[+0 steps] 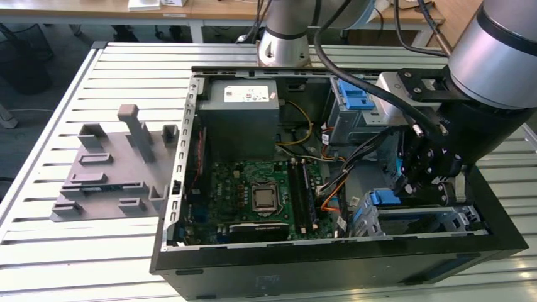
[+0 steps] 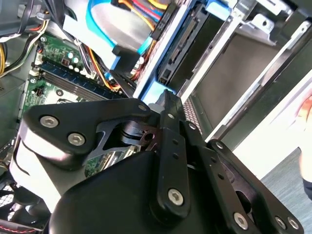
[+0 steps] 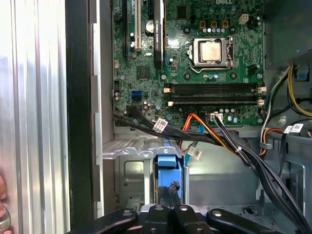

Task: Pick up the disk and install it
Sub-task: 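Insert the first disk wire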

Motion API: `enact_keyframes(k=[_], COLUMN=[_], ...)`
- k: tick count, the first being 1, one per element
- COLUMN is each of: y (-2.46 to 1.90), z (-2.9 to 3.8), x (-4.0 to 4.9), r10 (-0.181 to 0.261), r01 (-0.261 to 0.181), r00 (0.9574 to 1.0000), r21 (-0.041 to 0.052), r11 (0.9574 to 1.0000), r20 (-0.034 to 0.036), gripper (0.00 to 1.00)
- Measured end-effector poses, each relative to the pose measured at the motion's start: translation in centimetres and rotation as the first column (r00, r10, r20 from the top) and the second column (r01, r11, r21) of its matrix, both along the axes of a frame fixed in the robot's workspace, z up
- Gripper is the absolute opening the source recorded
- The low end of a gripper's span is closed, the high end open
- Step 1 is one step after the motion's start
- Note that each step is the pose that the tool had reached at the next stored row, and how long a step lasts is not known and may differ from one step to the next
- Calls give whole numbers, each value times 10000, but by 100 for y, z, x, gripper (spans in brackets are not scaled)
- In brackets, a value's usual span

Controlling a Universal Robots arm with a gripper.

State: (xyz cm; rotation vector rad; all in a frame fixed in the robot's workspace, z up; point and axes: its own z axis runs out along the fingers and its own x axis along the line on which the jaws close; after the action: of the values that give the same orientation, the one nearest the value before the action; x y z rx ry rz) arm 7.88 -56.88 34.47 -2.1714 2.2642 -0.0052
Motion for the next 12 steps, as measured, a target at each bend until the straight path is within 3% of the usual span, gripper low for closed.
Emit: enact_keyframes(k=[12], y=[-1], z=[-1], x=[124], r10=[1], r01=[-1], r00=[10000], r21=[-1], r11=[10000], r20=[0], gripper=[11])
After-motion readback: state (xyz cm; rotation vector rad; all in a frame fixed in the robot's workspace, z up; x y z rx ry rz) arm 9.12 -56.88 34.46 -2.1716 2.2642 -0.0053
